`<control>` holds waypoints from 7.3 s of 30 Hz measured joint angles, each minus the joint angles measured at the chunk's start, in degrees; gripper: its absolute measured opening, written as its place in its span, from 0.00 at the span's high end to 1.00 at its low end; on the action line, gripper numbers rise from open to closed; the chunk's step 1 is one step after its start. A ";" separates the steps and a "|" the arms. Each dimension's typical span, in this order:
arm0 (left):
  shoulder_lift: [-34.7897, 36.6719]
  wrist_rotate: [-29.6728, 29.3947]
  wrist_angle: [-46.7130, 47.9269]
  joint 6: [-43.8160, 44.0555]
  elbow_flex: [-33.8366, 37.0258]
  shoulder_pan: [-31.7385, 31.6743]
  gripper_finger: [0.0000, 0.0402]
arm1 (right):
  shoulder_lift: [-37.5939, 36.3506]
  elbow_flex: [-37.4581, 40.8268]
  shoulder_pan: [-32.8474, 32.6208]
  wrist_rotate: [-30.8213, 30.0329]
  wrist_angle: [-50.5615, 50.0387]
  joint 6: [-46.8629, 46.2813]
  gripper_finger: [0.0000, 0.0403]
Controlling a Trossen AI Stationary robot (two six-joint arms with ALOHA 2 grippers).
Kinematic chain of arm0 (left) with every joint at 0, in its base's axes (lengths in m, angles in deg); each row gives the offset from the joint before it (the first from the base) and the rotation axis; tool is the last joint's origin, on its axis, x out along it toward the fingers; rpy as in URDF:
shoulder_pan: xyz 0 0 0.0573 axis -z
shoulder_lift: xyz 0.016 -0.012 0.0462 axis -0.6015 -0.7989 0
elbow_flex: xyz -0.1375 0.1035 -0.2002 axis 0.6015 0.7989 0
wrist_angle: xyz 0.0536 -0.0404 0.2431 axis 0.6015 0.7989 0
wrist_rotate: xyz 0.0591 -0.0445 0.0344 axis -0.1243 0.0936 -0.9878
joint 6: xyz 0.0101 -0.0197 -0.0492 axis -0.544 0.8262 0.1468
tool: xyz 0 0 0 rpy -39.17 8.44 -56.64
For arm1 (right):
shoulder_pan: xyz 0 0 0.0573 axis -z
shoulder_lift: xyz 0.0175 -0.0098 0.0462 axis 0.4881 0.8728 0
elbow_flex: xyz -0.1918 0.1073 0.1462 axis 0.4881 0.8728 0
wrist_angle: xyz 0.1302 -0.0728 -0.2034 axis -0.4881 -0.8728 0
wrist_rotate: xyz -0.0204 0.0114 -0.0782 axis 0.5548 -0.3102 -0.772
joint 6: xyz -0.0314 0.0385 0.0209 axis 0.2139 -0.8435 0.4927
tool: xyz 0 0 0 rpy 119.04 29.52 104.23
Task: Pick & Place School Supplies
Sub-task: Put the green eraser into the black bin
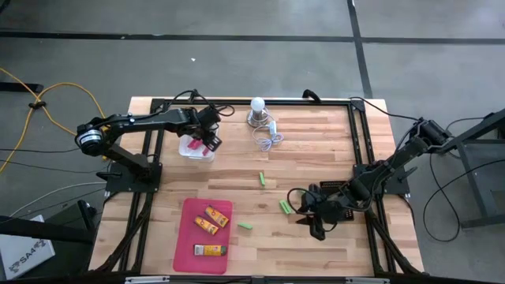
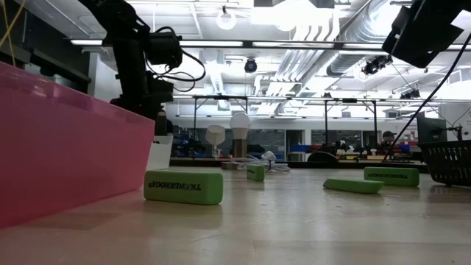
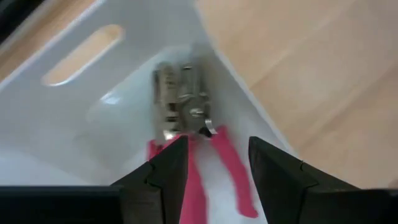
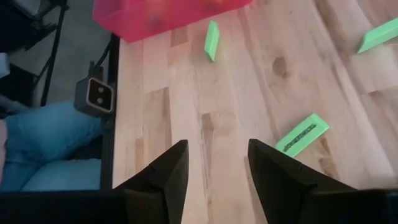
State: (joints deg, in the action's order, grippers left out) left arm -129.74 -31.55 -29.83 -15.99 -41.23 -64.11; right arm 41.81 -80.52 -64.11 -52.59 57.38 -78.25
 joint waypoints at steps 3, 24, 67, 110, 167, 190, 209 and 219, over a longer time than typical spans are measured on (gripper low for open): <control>0.03 1.89 -1.39 -1.26 0.00 0.63 0.60 | 0.00 0.00 0.05 -1.74 -0.05 0.01 0.61; 0.98 7.31 -14.74 -9.97 -6.01 14.67 0.60 | 0.00 0.00 11.85 -1.87 -16.36 -0.02 0.61; 0.94 7.38 -29.01 -8.76 -6.01 33.44 0.60 | 17.50 -0.15 23.26 12.15 -17.12 8.82 0.63; 0.94 7.38 -29.64 -8.78 -5.99 33.44 0.60 | -7.53 0.00 14.08 1.93 -37.11 -7.90 0.91; 0.94 7.40 -29.64 -8.61 -5.99 33.42 0.60 | -12.71 4.07 7.18 -2.79 -23.81 -9.63 0.74; 0.94 7.24 -24.88 -8.76 -5.97 42.43 0.60 | 10.46 4.09 18.75 9.31 3.35 5.31 0.76; 0.92 5.79 -24.66 -8.17 -5.97 47.21 0.60 | 10.92 -10.18 10.57 -0.52 -2.67 -0.58 0.77; 0.92 5.81 -24.24 -6.36 -5.97 47.23 0.60 | 20.12 -15.64 9.50 -3.56 -16.59 -10.87 0.75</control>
State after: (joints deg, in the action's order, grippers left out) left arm -128.83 -25.75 -54.07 -22.34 -47.20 -16.88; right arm 61.93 -96.16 -54.61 -56.14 40.80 -89.12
